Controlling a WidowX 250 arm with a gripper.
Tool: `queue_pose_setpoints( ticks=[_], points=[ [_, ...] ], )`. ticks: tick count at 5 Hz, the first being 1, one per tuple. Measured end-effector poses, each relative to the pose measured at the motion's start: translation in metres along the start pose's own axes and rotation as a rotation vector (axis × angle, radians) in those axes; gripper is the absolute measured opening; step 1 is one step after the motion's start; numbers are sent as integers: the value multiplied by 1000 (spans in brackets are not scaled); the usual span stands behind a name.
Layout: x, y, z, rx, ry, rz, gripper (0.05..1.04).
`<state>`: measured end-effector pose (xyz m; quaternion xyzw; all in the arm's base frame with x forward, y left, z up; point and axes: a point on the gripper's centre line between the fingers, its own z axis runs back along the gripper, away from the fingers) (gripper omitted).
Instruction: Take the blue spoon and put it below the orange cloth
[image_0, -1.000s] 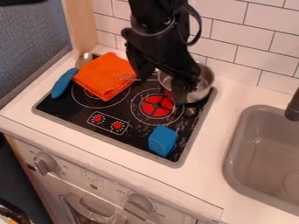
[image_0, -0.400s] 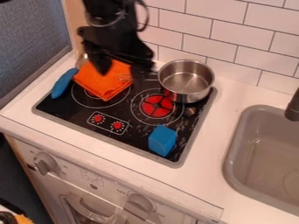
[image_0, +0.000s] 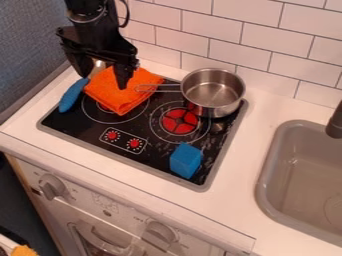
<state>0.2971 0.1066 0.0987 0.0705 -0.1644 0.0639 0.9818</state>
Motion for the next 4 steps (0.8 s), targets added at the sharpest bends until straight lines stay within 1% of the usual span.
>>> queue_pose_setpoints(
  ticks=[1,2,4],
  points=[
    [6,21,-28,-6,37,51,1000],
    [13,35,-45,3,56,54,1000],
    [5,55,-70,24,103,68,1000]
  ],
)
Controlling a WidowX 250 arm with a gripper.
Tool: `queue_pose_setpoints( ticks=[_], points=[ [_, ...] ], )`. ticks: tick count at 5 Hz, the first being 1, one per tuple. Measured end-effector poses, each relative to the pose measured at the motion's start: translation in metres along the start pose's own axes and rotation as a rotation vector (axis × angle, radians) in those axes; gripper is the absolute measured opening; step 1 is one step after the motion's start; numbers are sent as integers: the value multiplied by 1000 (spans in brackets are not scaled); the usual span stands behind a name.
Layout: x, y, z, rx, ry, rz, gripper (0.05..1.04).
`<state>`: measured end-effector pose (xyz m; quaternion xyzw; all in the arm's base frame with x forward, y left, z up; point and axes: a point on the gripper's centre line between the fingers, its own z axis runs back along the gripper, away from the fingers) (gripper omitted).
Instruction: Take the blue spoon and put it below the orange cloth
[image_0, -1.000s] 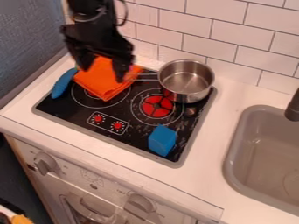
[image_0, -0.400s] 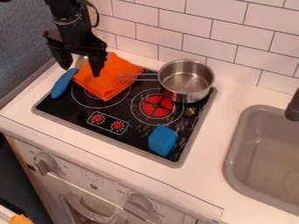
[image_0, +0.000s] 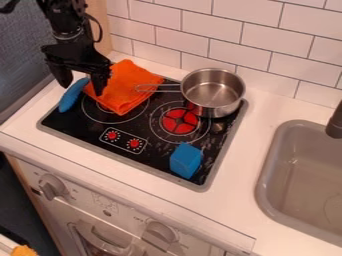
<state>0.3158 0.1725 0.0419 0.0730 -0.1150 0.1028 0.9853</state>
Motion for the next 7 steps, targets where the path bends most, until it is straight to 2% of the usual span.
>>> queue_pose_setpoints(
  ticks=[1,3,4,5,6,7],
  points=[
    [-6,10,-7,19,26,3,1000],
    [-17,26,-28,14,78,52,1000],
    [-12,27,-32,11,85,43,952],
    [-11,26,-33,39,83,30,673],
    [-9,25,-33,54,79,18,452],
    [-10,21,-33,48,77,11,431]
  ],
)
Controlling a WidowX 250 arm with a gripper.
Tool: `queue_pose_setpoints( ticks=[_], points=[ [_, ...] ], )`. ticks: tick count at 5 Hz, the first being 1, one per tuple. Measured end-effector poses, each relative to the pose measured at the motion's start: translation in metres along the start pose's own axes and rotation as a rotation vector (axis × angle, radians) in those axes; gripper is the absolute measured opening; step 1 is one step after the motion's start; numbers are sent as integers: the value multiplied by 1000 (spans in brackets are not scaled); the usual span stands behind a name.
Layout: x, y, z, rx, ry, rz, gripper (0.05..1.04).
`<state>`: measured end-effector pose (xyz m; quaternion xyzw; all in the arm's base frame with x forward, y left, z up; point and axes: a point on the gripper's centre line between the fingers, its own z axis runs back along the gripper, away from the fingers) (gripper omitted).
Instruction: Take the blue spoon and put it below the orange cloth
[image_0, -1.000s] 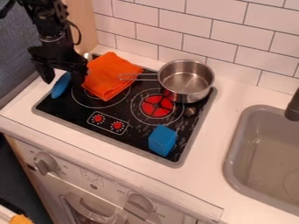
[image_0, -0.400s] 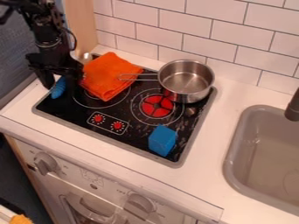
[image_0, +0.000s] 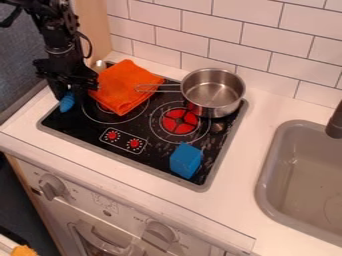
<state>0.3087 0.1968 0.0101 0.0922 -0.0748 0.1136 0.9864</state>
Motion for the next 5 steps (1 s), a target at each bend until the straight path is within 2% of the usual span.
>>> queue_pose_setpoints(
  ticks=[1,2,3,5],
  points=[
    [-5,-2,0,-3,-2,1,431],
    [-7,-6,5,-19,-32,3,431],
    [-6,0,21,24,-60,10,430],
    [3,-8,67,43,-171,18,430]
  ],
)
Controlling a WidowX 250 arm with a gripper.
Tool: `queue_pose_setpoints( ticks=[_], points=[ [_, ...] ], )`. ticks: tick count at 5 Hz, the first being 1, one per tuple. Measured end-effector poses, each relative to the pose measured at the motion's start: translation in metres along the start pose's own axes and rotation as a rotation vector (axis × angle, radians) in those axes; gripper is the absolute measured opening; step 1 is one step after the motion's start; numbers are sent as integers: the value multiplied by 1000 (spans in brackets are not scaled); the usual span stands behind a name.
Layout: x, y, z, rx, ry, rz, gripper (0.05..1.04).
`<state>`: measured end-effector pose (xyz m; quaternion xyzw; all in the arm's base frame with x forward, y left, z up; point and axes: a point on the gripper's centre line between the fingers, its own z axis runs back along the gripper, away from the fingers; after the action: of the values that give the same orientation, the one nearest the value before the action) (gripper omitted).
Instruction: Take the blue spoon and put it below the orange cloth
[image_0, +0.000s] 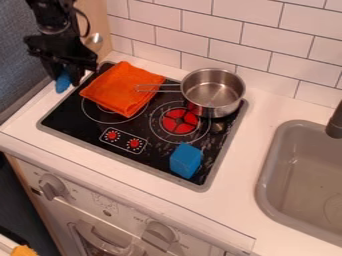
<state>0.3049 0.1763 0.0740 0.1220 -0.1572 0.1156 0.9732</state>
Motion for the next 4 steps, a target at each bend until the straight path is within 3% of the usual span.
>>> queue_pose_setpoints(
  ticks=[1,2,4],
  points=[
    [-3,-13,26,-3,-47,48,430],
    [-17,-44,48,12,-59,154,430],
    [-42,-84,89,63,-5,476,430]
  ],
)
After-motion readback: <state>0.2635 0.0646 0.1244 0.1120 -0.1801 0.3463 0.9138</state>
